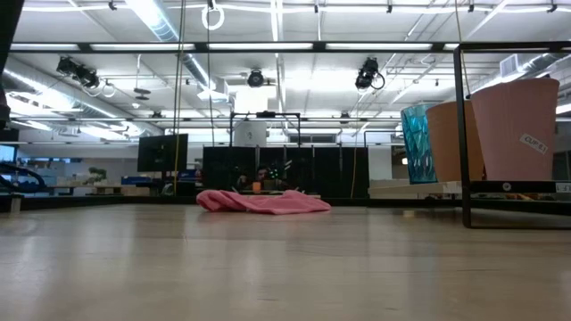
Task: Stack small to large cups/mugs on shelf
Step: Return to Home Position
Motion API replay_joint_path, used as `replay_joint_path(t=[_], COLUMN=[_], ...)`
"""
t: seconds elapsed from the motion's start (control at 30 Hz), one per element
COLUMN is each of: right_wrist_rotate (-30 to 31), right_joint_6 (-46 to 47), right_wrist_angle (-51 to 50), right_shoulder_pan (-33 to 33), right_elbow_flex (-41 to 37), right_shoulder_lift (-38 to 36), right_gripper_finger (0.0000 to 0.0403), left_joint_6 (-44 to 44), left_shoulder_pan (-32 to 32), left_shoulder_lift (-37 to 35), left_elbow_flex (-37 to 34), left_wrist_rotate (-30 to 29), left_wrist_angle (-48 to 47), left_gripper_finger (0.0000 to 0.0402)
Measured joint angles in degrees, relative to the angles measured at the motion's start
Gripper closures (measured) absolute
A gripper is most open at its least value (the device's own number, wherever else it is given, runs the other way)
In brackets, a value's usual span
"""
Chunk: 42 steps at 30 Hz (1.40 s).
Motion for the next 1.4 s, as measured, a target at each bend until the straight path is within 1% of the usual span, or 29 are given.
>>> replay_joint_path(t=[0.07, 0.17, 0.3, 0.4, 0.43, 0.47, 0.53, 0.63, 0.83, 0.97, 1.07, 1.13, 1.4], right_wrist_rotate=[2.21, 3.07, 3.09, 3.19, 4.26, 6.12, 11.86, 23.03, 39.26, 48.48, 54.23, 56.29, 57.72], right_joint_6=[-2.39, -3.31, -3.40, -4.84, -5.22, -5.37, -6.81, -9.55, -18.83, -25.21, -28.90, -31.26, -31.25], right_wrist_angle=[1.87, 5.59, 5.77, 5.17, 4.48, 3.55, 0.68, -1.88, -0.29, 2.18, 3.75, 5.39, 4.66], right_shoulder_pan=[4.00, 9.72, 17.88, 24.29, 26.67, 29.03, 34.33, 42.97, 59.90, 69.05, 73.70, 75.73, 76.52], right_elbow_flex=[-2.07, -4.56, -4.37, -4.13, -4.07, -4.04, -4.05, -4.06, -4.06, -4.06, -4.10, -4.10, -4.71], right_shoulder_lift=[1.34, 3.84, 5.76, 5.75, 5.66, 5.66, 5.80, 6.52, 9.13, 11.38, 12.73, 12.76, 10.43], right_gripper_finger=[0.0346, 0.0346, 0.0346, 0.0346, 0.0346, 0.0346, 0.0346, 0.0346, 0.0346, 0.0346, 0.0346, 0.0346, 0.0346], left_joint_6=[0.03, 0.02, 0.00, -0.31, -0.36, -0.40, -0.79, -1.51, -2.65, -3.02, -3.02, -3.06, -4.64], left_shoulder_pan=[-0.02, -0.04, -0.04, -0.61, -0.94, -1.39, -2.59, -4.97, -10.46, -14.37, -17.64, -20.00, -31.35], left_shoulder_lift=[0.00, 0.00, 0.00, 0.00, 0.00, 0.00, 0.00, 0.00, -0.04, -0.07, -0.08, -0.42, -1.21], left_elbow_flex=[0.00, 0.00, 0.00, 0.00, 0.00, 0.00, 0.00, 0.01, 0.04, 0.04, 0.04, 0.04, 0.07], left_wrist_rotate=[0.01, 0.04, 0.21, 2.42, 3.29, 4.07, 4.77, 4.83, 4.81, 4.26, 1.84, -0.53, -4.26], left_wrist_angle=[-0.03, -0.03, -0.03, -0.04, -0.06, -0.10, -0.14, -0.57, -1.28, -1.04, -0.96, -1.04, 1.19], left_gripper_finger=[0.0377, 0.0372, 0.0366, 0.0366, 0.0367, 0.0368, 0.0371, 0.0375, 0.0372, 0.0366, 0.0367, 0.0369, 0.0378])
